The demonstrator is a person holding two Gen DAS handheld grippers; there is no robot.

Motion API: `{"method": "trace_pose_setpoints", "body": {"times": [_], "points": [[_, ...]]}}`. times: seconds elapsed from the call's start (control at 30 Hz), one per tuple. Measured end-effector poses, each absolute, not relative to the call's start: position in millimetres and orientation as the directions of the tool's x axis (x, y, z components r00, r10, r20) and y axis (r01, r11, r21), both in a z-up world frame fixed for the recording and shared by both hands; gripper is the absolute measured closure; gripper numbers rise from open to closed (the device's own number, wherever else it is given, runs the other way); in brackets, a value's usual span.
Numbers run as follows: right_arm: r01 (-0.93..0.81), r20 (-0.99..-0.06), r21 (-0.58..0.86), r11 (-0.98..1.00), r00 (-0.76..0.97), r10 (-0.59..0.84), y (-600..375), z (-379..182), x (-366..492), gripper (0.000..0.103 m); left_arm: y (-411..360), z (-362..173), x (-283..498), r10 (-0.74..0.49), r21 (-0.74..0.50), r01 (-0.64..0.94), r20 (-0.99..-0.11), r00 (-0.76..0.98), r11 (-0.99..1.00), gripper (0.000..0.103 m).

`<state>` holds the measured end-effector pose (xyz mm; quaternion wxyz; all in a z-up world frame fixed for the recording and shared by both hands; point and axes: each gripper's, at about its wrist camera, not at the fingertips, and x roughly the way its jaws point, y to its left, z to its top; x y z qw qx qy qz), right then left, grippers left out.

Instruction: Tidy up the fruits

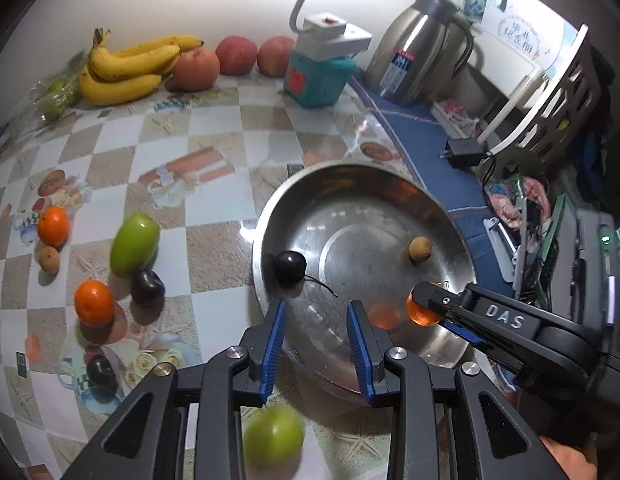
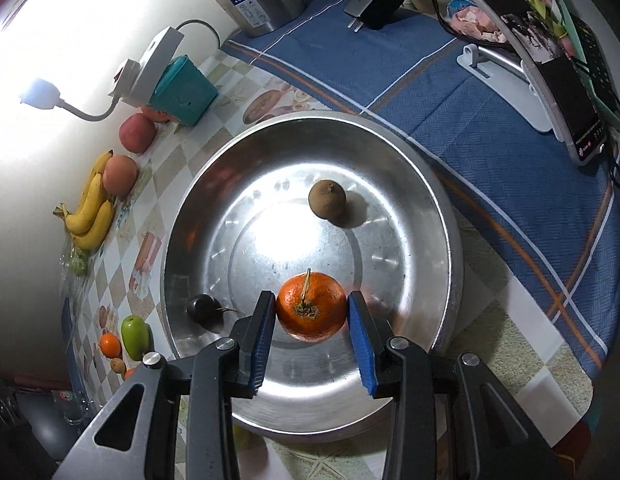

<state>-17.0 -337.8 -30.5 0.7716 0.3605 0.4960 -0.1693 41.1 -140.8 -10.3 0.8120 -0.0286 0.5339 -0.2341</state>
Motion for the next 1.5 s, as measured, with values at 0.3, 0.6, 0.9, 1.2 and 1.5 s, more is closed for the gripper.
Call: {"method": "trace_pose_setpoints", "body": {"times": [0.3,0.6,0.9,1.2,1.5], "points": [[0.621,-0.891,0.391,0.679,0.442,0.109,-337,-36,-18,0.065,-95,-22,44,-0.320,-0.266,0.214,-0.905,0.281,0.940,0.069],[0.628,-0.883,0.431,0.648,0.442,0.158,-330,-43,-19,0.065,-67,-31,45,-0.323,-0.302,0.124,-0.917,0.233,0.945,0.068],[0.621,-0.891,0.397,0.675,0.438,0.121,-335,-37,-18,0.065,-73,-32,23,-0.324,-0.299,0.166,-0.935,0.148,0.940,0.064],[0.592,-0.888,0.389,0.706,0.444,0.117,-326,-25,-20,0.065,-93,-39,2,-0.317,-0.292,0.255,-0.946,0.061,0.922,0.042],[0.596,-0.884,0.393,0.701,0.455,0.108,-329,-18,-26,0.065,-120,-47,0,-0.269,-0.224,0.335,-0.959,0.093,0.915,0.035]]}}
